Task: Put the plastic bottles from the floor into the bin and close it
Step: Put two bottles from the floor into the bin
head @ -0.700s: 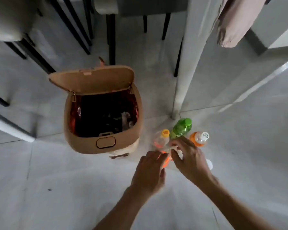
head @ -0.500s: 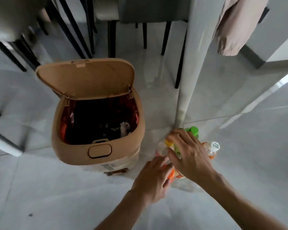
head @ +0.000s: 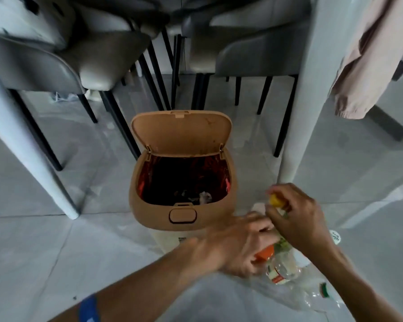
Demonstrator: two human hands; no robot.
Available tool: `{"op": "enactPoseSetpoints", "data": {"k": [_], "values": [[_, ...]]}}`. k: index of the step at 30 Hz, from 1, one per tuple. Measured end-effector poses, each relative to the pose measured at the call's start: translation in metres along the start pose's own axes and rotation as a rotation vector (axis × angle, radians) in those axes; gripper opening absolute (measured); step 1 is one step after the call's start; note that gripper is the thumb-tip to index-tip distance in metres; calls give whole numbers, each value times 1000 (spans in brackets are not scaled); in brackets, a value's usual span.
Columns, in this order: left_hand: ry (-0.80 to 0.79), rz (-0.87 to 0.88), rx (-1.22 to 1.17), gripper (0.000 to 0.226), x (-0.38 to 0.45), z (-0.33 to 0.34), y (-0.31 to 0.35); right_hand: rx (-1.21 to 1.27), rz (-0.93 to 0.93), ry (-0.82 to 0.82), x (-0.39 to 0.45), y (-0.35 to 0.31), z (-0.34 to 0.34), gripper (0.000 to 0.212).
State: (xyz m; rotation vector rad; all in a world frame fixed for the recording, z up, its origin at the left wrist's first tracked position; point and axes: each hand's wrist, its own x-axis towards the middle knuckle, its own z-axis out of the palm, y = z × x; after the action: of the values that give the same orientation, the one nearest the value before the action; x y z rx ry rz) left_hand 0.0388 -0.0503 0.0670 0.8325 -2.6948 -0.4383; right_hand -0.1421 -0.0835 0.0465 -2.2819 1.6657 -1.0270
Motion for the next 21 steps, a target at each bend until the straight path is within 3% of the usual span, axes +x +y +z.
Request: {"op": "enactPoseSetpoints", "data": {"k": [10, 14, 18, 21], "values": [[557, -186, -98, 32, -24, -242, -7, 179, -255, 504, 86, -108, -103, 16], [428, -352, -83, 35, -47, -262, -31, 346, -233, 520, 93, -127, -102, 22], [200, -465, 135, 38, -51, -240, -60, 369, -186, 324, 94, -129, -62, 22], [120, -502, 238, 38, -47, -205, -84, 253, -127, 128, 95, -123, -25, 23]]}}
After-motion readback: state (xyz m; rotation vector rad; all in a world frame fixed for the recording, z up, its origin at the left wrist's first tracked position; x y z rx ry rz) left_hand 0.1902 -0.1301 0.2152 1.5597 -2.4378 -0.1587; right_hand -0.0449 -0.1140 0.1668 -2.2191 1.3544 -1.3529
